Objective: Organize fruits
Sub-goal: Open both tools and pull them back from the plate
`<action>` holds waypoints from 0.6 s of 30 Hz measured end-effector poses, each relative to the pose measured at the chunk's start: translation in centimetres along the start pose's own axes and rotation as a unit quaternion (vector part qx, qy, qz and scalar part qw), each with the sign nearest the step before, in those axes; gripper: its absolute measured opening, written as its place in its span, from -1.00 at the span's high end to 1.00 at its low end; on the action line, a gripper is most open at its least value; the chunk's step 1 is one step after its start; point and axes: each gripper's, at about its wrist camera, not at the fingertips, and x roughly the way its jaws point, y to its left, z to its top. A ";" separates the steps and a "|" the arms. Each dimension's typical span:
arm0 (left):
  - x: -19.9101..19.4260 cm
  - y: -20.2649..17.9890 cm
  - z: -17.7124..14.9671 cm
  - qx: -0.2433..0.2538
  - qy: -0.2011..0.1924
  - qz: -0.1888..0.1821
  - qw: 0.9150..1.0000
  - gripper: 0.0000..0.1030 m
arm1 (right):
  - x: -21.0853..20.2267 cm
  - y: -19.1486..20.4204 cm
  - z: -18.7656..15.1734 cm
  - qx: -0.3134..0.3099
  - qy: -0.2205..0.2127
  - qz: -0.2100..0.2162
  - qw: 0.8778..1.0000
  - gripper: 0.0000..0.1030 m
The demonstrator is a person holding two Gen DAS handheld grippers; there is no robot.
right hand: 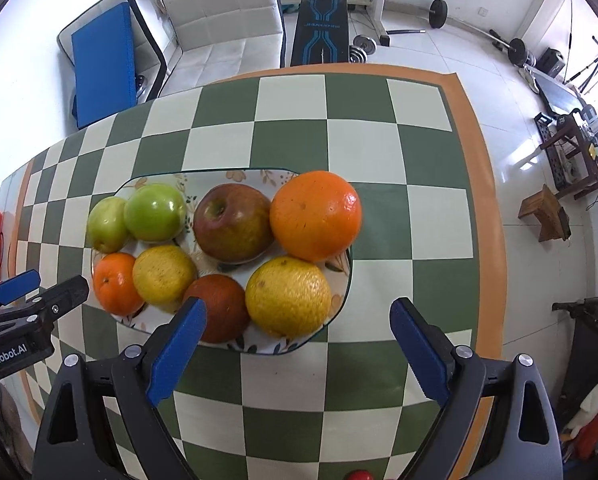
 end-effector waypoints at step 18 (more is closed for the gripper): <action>-11.9 -1.0 -7.1 0.023 -0.110 -0.008 0.994 -0.75 | -12.5 0.6 -7.6 0.007 -0.088 0.010 0.996 -0.84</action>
